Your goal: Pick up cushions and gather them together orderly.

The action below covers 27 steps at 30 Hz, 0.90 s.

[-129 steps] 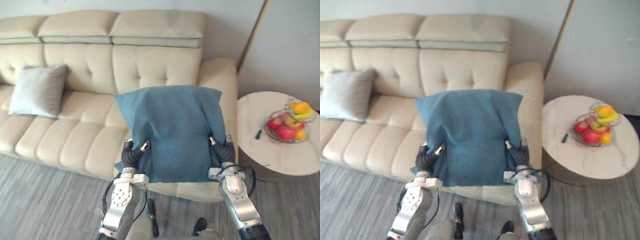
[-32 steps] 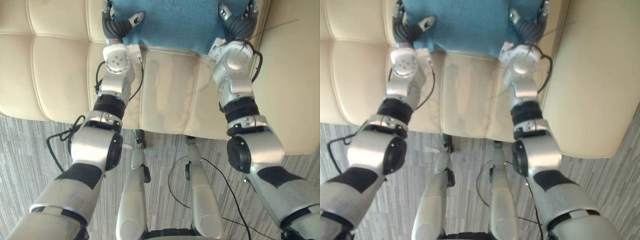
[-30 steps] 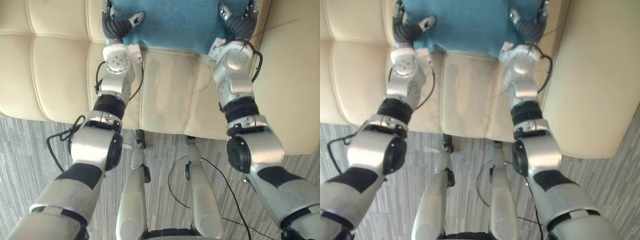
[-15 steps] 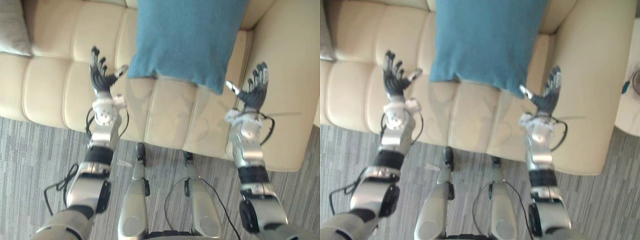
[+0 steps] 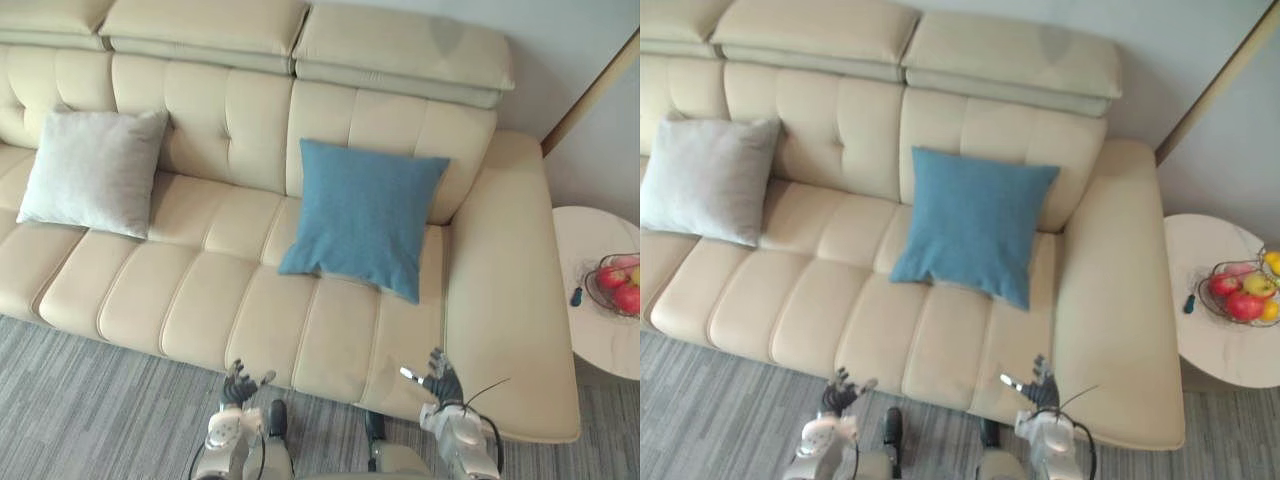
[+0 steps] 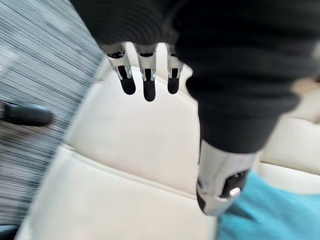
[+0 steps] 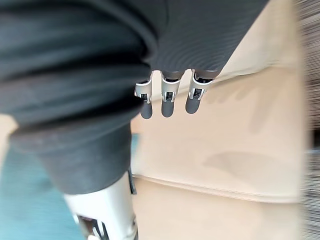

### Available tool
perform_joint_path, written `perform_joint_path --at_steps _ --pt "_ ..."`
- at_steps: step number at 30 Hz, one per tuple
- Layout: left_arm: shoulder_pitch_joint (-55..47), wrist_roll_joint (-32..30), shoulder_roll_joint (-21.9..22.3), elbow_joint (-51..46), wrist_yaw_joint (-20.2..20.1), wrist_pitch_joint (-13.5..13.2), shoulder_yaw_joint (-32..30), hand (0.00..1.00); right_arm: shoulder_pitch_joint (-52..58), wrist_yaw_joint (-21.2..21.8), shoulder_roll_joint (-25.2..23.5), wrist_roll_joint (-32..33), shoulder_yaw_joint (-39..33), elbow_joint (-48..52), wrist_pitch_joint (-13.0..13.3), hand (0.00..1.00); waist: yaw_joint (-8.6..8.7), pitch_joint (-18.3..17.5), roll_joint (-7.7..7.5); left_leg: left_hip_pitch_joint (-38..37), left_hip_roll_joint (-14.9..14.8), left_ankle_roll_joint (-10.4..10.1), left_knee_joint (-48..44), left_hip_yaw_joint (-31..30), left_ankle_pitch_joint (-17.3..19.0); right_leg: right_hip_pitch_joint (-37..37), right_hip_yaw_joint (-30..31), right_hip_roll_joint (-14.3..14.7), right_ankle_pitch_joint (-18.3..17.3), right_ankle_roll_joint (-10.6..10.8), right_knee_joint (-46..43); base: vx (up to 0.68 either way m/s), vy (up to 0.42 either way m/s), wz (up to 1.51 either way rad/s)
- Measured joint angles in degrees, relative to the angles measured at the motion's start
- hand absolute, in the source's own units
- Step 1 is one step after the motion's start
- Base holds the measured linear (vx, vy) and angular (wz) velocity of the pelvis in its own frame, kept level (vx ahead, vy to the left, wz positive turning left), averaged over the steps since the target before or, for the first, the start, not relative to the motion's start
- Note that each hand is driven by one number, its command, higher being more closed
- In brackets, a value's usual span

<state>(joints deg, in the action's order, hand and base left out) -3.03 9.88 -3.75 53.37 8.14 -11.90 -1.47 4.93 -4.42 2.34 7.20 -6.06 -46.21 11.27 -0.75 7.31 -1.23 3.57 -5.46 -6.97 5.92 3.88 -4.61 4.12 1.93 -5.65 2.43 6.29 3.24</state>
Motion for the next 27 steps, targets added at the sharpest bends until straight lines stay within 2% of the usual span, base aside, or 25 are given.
perform_joint_path --at_steps 8,15,16,17,18,19,20,21,22,23,24,25,26,27 --pt "-2.7 -2.6 -1.2 5.3 -1.9 1.1 -1.9 0.00 1.1 1.1 0.1 0.2 -0.8 -9.0 -1.7 0.00 0.02 -2.7 -0.79 -3.9 0.3 0.1 0.0 1.2 1.4 -2.0 1.7 -0.2 -1.6 0.1 -1.2 0.02 0.008 -0.09" --pt "-2.1 -4.3 -1.4 5.8 -2.2 1.1 -2.1 0.00 -0.3 1.0 -0.1 0.2 -2.3 -9.9 -2.1 0.00 -0.45 -2.4 -1.56 -4.0 1.1 0.4 0.0 4.6 1.8 0.7 5.5 -0.5 -0.6 0.7 -3.5 0.01 0.016 -0.31" --pt "-1.4 -4.5 -1.2 5.7 -2.2 1.1 -2.1 0.00 -0.6 1.0 -0.4 0.2 -2.2 -9.7 -2.4 0.00 -1.02 -2.3 -1.83 -4.0 0.8 1.0 -1.0 6.4 2.2 1.9 5.2 -0.2 0.3 0.8 -4.7 -0.01 0.012 -0.67" --pt "-0.9 -4.9 -1.0 5.7 -2.2 1.1 -2.1 0.00 -1.0 0.9 -0.5 0.2 -1.8 -9.0 -2.7 0.00 -1.67 -2.0 -1.66 -3.9 0.1 1.3 -3.3 7.8 3.6 2.4 2.4 0.2 2.1 0.8 -5.5 -0.03 0.012 -0.67" --pt "-0.9 -5.0 -1.0 5.7 -2.2 1.1 -2.1 0.00 -1.1 0.9 -0.5 0.2 -1.5 -8.8 -2.8 0.00 -1.72 -2.0 -1.62 -3.7 -0.2 1.4 -4.4 8.3 4.1 2.8 0.8 0.4 2.7 0.8 -6.0 -0.05 0.017 -0.71" --pt "-0.3 -5.3 -0.1 5.2 -2.2 1.2 -2.1 0.00 -1.7 0.8 -0.4 0.1 0.0 -8.4 -2.8 0.00 -2.23 -1.6 -1.07 -3.1 -1.8 2.8 -8.0 10.1 6.1 2.7 -3.5 0.7 5.1 0.2 -5.9 -0.11 -0.001 -0.52" --pt "0.1 -5.4 0.6 4.4 -2.2 1.2 -2.5 0.00 -2.4 0.8 -0.5 0.1 0.4 -7.8 -2.8 0.00 -2.39 -1.3 -0.13 -2.2 -2.7 3.4 -9.7 11.2 6.8 4.2 -8.0 0.1 1.2 -2.0 -12.2 -0.14 -0.013 -0.38" --pt "0.5 -5.4 0.9 3.9 -2.3 1.3 -2.5 0.00 -2.2 0.8 -0.6 0.0 0.5 -7.3 -2.9 0.00 -2.24 -1.3 -0.15 -1.9 -2.7 3.1 -10.2 11.1 6.7 5.8 -10.2 -0.7 -2.6 -3.5 -19.3 -0.15 -0.038 0.16" --pt "1.0 -5.4 1.4 2.7 -2.3 1.3 -1.8 0.00 -1.6 0.8 -0.6 -0.1 0.5 -6.9 -2.9 0.00 -2.14 -1.3 -0.16 -1.9 -2.7 3.0 -10.6 10.1 6.5 7.3 -13.0 -2.4 -9.1 -3.6 -33.3 -0.11 -0.094 0.46" --pt "1.2 -6.2 1.6 2.3 -2.5 1.3 -1.4 0.00 -1.1 0.9 -0.8 -0.5 0.5 -7.0 -2.9 0.00 -2.20 -1.5 -0.56 -1.8 -2.5 2.7 -11.1 9.1 6.1 6.3 -13.3 -3.8 -12.2 -2.4 -42.2 -0.09 -0.115 0.46" --pt "1.1 -6.5 1.7 2.3 -2.6 1.4 -1.4 0.00 -1.1 0.9 -0.9 -0.5 0.6 -7.0 -2.9 0.00 -2.36 -1.7 -0.92 -1.6 -2.2 2.7 -11.3 8.9 5.8 5.5 -13.1 -4.5 -12.6 -1.9 -43.9 -0.05 -0.167 0.27" --pt "1.1 -6.5 1.2 2.5 -2.6 1.5 -1.6 0.00 -1.5 0.9 -1.4 -0.5 0.6 -7.3 -2.8 0.00 -2.55 -2.6 -3.06 -0.9 -1.2 2.3 -12.9 8.7 5.5 3.7 -11.9 -5.9 -13.4 0.1 -42.9 -0.03 -0.138 0.02" --pt "1.1 -6.5 0.9 2.7 -2.6 1.7 -1.7 0.00 -1.8 0.9 -1.5 -0.5 0.7 -7.6 -2.8 0.00 -2.63 -2.4 -3.25 -0.1 -1.1 2.4 -14.1 8.8 5.4 3.7 -11.8 -5.4 -14.0 0.6 -42.1 -0.09 -0.132 -0.05" --pt "1.6 -6.6 1.8 3.2 -2.8 2.4 -1.6 0.00 -3.5 0.8 -1.0 -0.5 0.6 -7.6 -2.8 0.00 -3.24 -2.0 -1.59 3.5 -1.0 2.4 -16.1 7.3 5.5 2.0 -11.4 -2.8 -14.0 0.6 -35.9 -0.15 -0.048 -0.09"
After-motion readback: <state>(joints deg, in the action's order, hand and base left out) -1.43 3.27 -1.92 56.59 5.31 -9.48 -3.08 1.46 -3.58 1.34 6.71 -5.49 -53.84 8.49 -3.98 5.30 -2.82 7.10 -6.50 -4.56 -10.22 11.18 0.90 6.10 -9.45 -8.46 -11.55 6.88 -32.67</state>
